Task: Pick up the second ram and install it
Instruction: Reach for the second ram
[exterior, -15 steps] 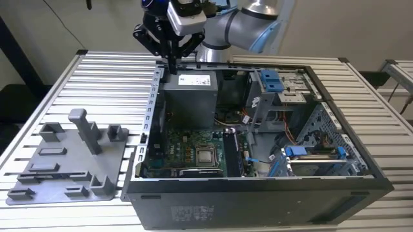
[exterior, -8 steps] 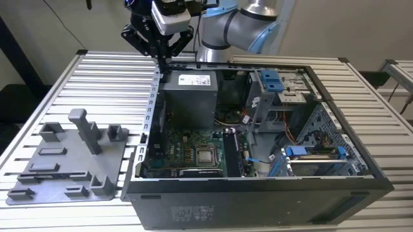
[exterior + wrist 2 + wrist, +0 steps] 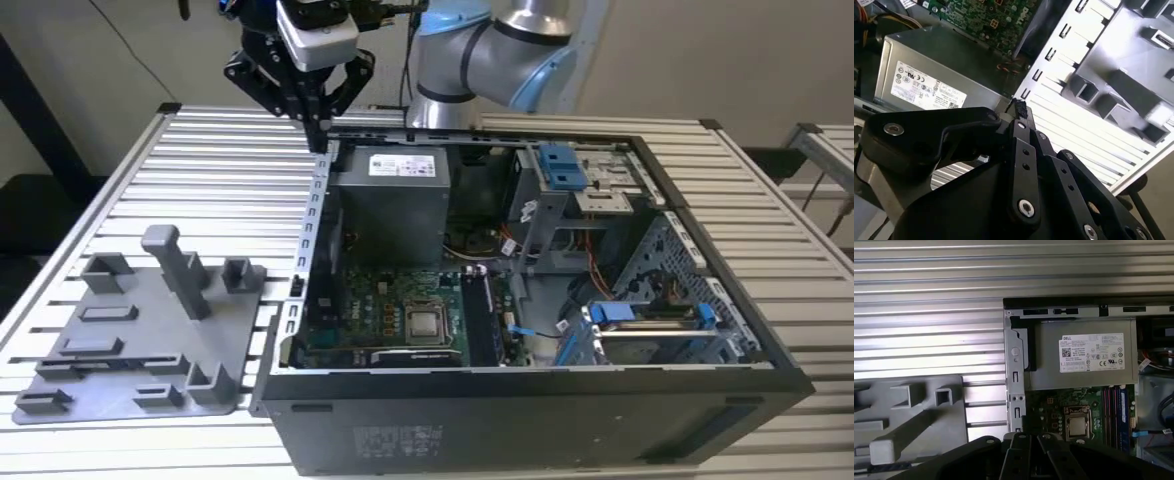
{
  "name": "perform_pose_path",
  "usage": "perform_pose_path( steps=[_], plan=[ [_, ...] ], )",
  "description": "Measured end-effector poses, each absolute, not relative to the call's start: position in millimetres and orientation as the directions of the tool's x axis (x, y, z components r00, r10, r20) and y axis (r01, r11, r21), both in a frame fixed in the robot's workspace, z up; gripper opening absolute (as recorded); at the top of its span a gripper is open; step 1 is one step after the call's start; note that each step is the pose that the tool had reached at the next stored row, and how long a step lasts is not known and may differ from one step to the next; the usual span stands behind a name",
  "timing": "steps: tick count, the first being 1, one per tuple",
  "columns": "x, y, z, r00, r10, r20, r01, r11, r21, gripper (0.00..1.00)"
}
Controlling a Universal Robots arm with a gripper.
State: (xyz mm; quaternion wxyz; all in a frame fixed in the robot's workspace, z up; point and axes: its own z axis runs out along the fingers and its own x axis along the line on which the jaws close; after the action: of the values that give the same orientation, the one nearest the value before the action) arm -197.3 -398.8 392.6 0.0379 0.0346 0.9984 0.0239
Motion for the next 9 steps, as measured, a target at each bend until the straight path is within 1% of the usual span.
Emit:
perform_pose_path(
  steps=[9],
  plan=[
    [-221,-399,393,-0.994,0.071,-0.088,0.067,0.997,0.050,0.11]
  ],
)
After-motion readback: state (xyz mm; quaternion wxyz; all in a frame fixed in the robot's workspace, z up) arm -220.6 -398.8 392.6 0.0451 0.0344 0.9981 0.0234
